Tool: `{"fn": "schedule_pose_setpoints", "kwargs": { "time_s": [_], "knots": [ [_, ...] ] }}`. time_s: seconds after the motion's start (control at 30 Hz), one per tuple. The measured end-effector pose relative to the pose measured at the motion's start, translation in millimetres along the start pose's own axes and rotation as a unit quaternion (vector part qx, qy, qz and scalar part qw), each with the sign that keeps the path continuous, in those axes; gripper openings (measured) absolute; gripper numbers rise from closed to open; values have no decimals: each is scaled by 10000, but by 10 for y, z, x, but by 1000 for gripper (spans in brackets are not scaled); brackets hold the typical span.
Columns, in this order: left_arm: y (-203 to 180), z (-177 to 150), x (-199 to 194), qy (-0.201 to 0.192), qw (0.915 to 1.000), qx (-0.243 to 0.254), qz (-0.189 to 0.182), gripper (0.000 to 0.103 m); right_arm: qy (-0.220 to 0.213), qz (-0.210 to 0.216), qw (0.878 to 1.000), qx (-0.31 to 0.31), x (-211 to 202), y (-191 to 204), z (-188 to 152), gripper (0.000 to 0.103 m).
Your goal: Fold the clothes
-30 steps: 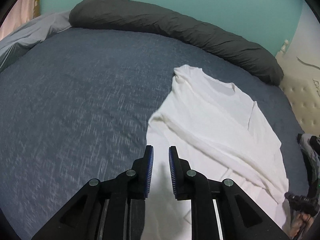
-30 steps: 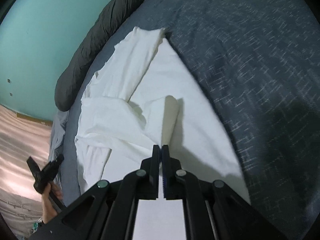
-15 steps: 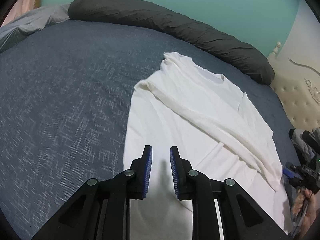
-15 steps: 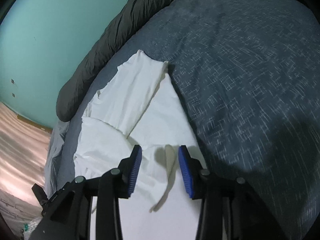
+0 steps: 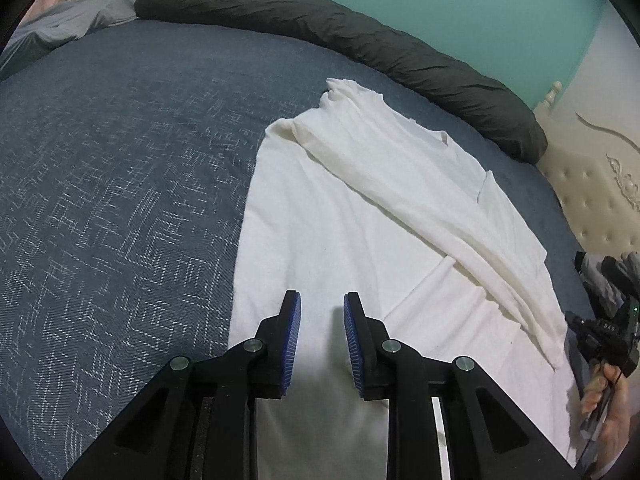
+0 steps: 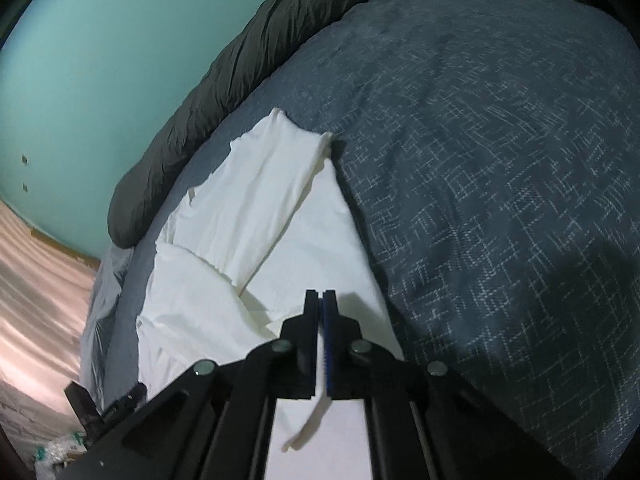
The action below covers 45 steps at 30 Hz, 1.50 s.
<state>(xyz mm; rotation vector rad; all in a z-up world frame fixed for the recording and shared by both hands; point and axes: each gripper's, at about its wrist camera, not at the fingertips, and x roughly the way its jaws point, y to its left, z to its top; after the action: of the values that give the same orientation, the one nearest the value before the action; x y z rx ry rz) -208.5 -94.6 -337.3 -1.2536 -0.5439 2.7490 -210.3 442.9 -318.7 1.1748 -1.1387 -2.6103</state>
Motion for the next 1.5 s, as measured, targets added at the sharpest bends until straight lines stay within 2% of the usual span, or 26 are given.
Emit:
{"fn": "schedule_pose_setpoints", "kwargs": {
  "time_s": [0.17, 0.3, 0.4, 0.63, 0.73, 0.77, 0.8, 0.87, 1.07, 1.23, 1.27, 1.37, 1.5],
  "knots": [
    [8, 7, 4, 5, 10000, -14, -18, 25, -213, 61, 9995, 204, -90, -32, 21, 1],
    [4, 4, 0, -3, 10000, -1, 4, 25, -323, 238, 9962, 778, -131, -203, 20, 1],
    [12, -4, 0, 3, 10000, 12, 13, 25, -242, 442, 9912, 1226, -54, -365, 7, 1],
    [6, 0, 28, 33, 10000, 54, 42, 25, -145, 472, 9895, 1357, 22, -425, 27, 3],
    [14, 5, 29, 39, 10000, 26, 22, 26, -89, 214, 9905, 1357, 1, -414, 47, 4],
    [15, 4, 29, 41, 10000, 22, 20, 26, -83, 147, 9912, 1315, -20, -395, 45, 10],
    [13, 3, 29, 42, 10000, 23, 21, 26, -78, 120, 9919, 1261, -54, -361, 35, 25],
    [3, 7, 29, 46, 10000, 28, 26, 26, -56, 72, 9934, 1147, -117, -287, 11, 37],
    [-32, 7, 13, 45, 10000, 30, 2, 30, 333, 45, 9977, 587, -123, 29, -214, 37],
    [-37, -11, 9, 36, 10000, 17, -8, 30, 516, -18, 9976, 465, -7, 50, -296, 37],
    [-39, -13, 12, 42, 10000, 15, -5, 31, 533, -50, 9976, 429, 12, 58, -306, 33],
    [-43, -11, 17, 52, 10000, 24, -3, 31, 527, -71, 9980, 351, 42, 97, -312, 12],
    [-39, -14, 10, 54, 10000, -5, -26, 31, 496, 120, 9977, 441, 9, 78, -330, 3]
  ]
}}
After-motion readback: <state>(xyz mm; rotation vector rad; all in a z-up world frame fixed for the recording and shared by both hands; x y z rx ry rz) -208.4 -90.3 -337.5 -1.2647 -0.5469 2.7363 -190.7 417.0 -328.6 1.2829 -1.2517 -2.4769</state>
